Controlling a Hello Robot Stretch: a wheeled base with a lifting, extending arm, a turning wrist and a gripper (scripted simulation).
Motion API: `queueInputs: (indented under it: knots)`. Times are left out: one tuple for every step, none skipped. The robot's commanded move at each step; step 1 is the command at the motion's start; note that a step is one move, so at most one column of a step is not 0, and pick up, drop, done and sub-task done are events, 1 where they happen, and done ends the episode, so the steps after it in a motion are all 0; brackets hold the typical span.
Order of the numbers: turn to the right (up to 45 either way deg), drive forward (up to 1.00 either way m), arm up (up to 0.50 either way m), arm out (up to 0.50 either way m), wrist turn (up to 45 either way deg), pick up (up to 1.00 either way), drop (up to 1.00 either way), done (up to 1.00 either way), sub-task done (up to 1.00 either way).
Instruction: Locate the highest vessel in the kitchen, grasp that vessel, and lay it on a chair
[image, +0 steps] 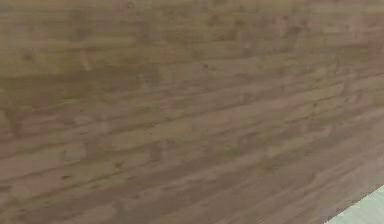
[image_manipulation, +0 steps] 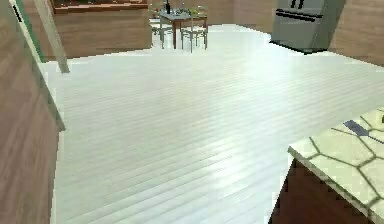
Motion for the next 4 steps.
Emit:
queueInputs:
  knots:
    - [45.0,0.0,0.0,0.0,0.0,0.0,0.0,0.0,0.0]
    - [12.0,0.0,0.0,0.0,0.0,0.0,0.0,0.0,0.0]
    - [0.0,0.0,0.5,0.0,0.0,0.0,0.0,0.0,0.0]
    - [0.0,0.0,0.38,0.0,0.0,0.0,0.0,0.0,0.0]
